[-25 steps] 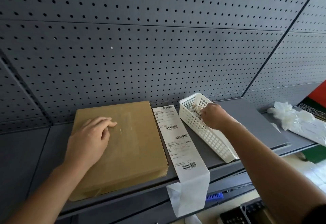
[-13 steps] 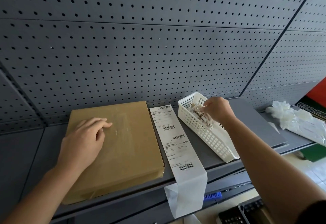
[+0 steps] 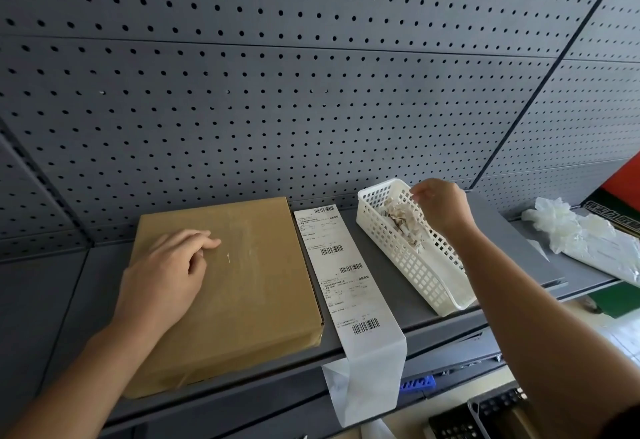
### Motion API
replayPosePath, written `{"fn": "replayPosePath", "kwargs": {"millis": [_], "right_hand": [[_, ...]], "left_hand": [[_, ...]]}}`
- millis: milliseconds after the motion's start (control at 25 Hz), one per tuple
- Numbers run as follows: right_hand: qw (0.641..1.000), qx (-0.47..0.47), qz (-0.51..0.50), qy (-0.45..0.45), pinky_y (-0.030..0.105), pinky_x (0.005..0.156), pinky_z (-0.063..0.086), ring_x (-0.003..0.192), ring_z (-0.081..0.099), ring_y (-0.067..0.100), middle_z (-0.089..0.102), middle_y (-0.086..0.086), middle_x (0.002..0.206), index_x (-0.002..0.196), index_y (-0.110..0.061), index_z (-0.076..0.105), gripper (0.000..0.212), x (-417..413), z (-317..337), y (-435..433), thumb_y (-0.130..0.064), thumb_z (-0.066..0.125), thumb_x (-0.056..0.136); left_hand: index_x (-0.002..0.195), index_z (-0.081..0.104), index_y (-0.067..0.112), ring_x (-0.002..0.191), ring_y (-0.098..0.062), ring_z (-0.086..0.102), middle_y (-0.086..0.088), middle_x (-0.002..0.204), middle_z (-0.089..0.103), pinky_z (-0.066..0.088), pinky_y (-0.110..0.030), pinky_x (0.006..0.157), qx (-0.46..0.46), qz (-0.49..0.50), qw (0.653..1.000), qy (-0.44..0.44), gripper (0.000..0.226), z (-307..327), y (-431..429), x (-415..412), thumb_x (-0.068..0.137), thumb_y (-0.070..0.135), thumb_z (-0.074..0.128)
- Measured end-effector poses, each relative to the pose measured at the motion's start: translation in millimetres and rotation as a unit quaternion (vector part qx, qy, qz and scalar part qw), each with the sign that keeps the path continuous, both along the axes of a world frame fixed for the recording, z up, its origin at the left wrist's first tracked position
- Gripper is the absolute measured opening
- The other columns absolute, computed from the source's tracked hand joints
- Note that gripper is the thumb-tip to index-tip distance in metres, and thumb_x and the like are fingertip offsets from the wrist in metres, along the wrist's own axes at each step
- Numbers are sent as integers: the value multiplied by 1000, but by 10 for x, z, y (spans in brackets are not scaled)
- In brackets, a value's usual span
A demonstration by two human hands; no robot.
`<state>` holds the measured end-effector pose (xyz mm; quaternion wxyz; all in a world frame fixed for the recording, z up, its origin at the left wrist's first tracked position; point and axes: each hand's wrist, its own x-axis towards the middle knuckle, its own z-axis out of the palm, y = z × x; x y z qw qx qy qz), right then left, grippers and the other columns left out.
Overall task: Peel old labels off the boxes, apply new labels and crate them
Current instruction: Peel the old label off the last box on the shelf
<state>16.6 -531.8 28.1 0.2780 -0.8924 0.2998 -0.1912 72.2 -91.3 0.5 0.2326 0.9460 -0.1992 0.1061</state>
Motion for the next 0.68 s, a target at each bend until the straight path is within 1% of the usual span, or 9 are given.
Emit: {"fn": "replayPosePath", "kwargs": {"millis": [80,120,240,320,400,480,560,600,680], "right_hand": [[999,26,-14,-19,20,48,47,59,59,7,72,0,99,96,-21,73,35,-6,37,14,1,46,89],[999,29,-19,-34,19,47,45,59,59,7,72,0,100,97,-21,73,33,-11,78,34,-2,46,90],[996,20,4,-81,23,57,50,66,63,8,73,-1,102,102,-23,72,24,-72,248,155,-12,52,94],[994,50,42,-91,29,61,57,67,67,11,74,-2,94,100,-26,71,21,-167,332,347,-13,55,94],[990,63,101,-78,34,72,60,76,71,13,74,-7,87,102,-27,69,20,-345,306,633,-13,58,93],[979,35,200,-29,34,83,58,86,69,6,72,-12,94,106,-28,67,18,-603,160,933,-17,62,93],[950,-20,300,85,27,95,52,102,60,-4,61,-22,113,116,-34,63,24,-881,-61,1149,-31,65,92],[932,-44,331,140,26,103,46,112,53,-6,54,-23,124,122,-37,59,34,-1000,-184,1190,-41,67,89],[905,-71,355,222,29,115,33,133,35,0,38,-22,143,135,-42,50,58,-1164,-400,1173,-54,69,82]], "left_hand": [[108,70,37,111,-4,54,26,121,61,52,-29,58,0,2,1000,0,31,4,-7,-5,96,12,55],[108,70,36,110,-4,54,25,121,61,52,-28,57,0,2,1000,-1,31,6,-6,-2,96,12,55],[108,70,36,110,-5,54,24,121,62,48,-26,57,0,0,1000,-2,31,3,1,0,96,12,55],[108,70,36,111,-5,54,24,121,62,49,-26,57,1,0,1000,-5,30,-6,-1,-9,96,13,56],[109,70,36,112,-5,55,24,122,62,51,-28,59,2,2,1000,-8,30,-15,-9,-8,96,13,55],[109,70,36,112,-7,56,24,123,63,53,-30,61,4,3,1000,-12,30,-2,-17,-3,96,14,55],[110,71,34,110,-9,59,22,125,64,53,-28,61,9,2,1000,-16,29,15,-17,-8,97,14,55],[110,72,33,107,-10,62,21,126,65,51,-27,60,8,1,1000,-16,28,18,-13,-21,97,14,55],[108,72,30,93,-11,67,18,128,66,45,-24,56,0,-3,1000,-15,26,31,-8,-45,96,14,57]]}}
